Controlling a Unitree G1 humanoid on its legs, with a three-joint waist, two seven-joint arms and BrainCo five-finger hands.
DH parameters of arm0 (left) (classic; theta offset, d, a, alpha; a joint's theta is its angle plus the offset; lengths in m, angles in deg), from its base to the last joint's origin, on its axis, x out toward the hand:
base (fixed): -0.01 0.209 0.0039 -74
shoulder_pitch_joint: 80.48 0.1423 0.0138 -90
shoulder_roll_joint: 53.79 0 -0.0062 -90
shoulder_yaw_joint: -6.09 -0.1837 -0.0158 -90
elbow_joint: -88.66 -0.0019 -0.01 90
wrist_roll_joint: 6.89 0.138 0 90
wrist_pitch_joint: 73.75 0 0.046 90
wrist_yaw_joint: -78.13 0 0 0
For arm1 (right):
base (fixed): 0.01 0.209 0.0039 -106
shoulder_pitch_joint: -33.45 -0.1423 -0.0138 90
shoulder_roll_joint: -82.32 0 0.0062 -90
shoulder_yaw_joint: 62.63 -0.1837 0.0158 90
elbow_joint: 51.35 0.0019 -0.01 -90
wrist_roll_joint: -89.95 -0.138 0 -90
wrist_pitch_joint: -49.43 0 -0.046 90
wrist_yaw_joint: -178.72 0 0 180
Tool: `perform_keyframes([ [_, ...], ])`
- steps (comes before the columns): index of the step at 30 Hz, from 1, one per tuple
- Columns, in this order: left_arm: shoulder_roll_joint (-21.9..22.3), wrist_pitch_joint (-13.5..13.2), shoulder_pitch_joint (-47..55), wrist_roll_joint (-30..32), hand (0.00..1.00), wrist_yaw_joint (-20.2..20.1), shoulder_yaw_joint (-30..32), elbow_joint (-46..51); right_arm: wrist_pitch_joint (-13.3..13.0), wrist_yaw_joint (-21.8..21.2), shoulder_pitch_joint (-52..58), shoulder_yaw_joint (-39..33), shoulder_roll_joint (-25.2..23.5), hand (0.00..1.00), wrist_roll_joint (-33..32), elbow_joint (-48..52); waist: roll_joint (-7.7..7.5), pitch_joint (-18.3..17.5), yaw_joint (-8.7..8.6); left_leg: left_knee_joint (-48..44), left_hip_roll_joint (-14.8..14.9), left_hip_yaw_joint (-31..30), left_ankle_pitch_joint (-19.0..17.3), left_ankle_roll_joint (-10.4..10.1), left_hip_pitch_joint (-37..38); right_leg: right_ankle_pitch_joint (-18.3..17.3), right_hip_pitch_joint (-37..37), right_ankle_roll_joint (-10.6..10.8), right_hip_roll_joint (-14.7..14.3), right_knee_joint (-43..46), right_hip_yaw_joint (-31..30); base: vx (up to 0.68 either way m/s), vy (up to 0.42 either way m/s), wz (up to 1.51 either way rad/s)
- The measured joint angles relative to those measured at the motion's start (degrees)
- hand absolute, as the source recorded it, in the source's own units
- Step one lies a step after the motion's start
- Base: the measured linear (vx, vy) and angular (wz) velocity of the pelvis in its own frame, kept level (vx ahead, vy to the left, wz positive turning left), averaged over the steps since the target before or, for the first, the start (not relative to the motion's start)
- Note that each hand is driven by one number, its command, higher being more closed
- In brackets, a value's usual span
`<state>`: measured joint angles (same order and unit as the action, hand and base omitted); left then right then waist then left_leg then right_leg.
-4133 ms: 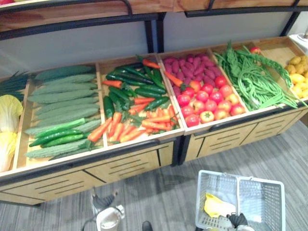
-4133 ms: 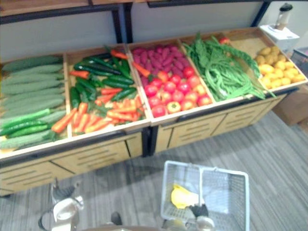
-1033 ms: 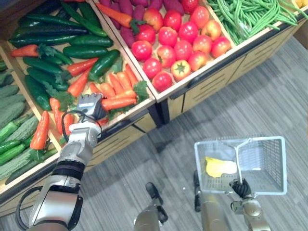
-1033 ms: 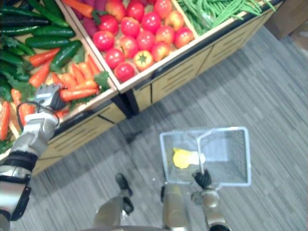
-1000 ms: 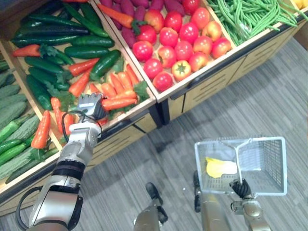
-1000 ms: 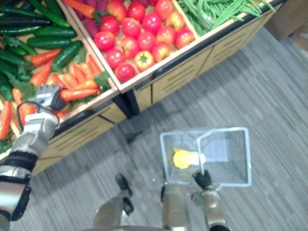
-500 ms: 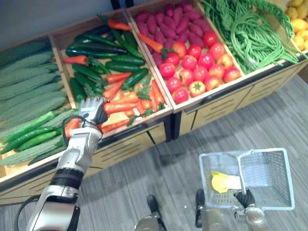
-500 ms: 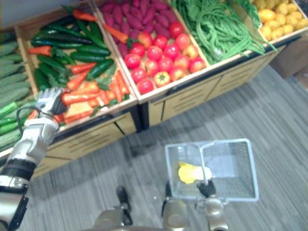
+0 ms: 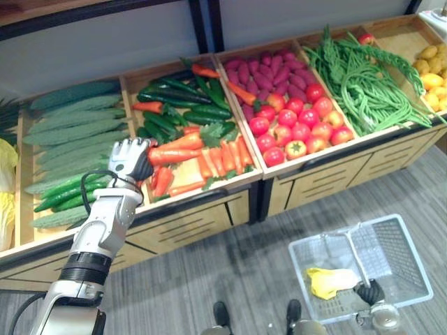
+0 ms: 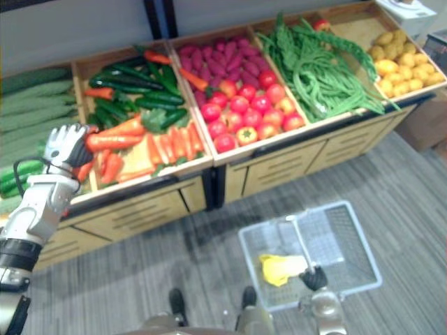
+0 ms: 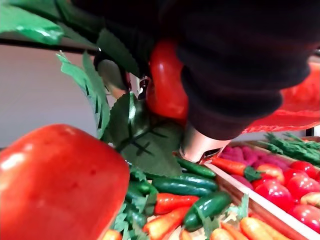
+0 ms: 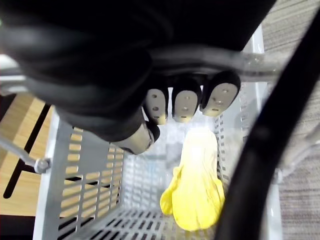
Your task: Pick vegetable in the basket
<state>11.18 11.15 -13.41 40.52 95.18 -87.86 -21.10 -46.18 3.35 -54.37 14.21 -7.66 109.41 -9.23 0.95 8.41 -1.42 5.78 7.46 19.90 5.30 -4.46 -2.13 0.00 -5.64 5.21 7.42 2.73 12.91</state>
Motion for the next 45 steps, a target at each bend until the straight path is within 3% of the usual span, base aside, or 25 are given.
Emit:
perform_keyframes([
  [11,-0.1,-3.9,1.0,0.0,1.00,0.1,-1.6,11.5,0.4,-1.1,-1.9,0.6,8.1,1.00,3.0,5.5,0.15,-2.1,-0.24,-0.2,0.0,1.4,0.0,0.0,1.1,2.2,1.0,-0.3,-0.4,-2.0,-2.4,0.02,0.004,-0.09],
  [16,0.0,-6.5,2.6,-0.2,1.00,-0.5,-6.9,14.2,-0.1,-3.5,-6.5,5.0,13.9,1.00,2.9,8.1,0.15,-2.9,-1.42,0.2,0.2,3.4,0.0,0.0,2.2,3.6,0.9,-0.2,-0.9,-2.9,-5.2,-0.06,-0.003,-0.27],
  [23,0.9,-9.3,2.6,-5.6,1.00,-2.2,-14.8,20.0,0.0,-7.6,-11.3,9.8,20.3,1.00,-1.2,11.6,0.15,-3.0,-1.45,0.2,0.6,9.4,-0.3,-0.4,3.7,5.1,-0.4,1.0,-1.0,-3.6,-10.5,-0.05,0.001,-0.36],
  [40,15.5,-10.6,1.5,-8.9,1.00,-4.8,-28.7,18.2,0.2,-12.9,-18.1,27.1,21.3,1.00,-6.4,26.3,-0.05,-5.2,-1.86,0.1,1.3,21.8,-3.0,-2.1,7.4,6.2,-2.9,1.0,-2.6,-3.2,-18.3,0.02,-0.003,-0.30],
  [45,18.0,-10.6,0.0,-8.9,1.00,-5.1,-31.8,14.9,-0.2,-13.9,-21.9,32.8,21.3,1.00,-7.1,30.3,-0.08,-5.2,-3.12,0.1,1.2,24.5,-4.0,-2.6,8.2,6.2,-3.9,1.0,-3.1,-2.5,-20.3,0.03,0.002,-0.25],
])
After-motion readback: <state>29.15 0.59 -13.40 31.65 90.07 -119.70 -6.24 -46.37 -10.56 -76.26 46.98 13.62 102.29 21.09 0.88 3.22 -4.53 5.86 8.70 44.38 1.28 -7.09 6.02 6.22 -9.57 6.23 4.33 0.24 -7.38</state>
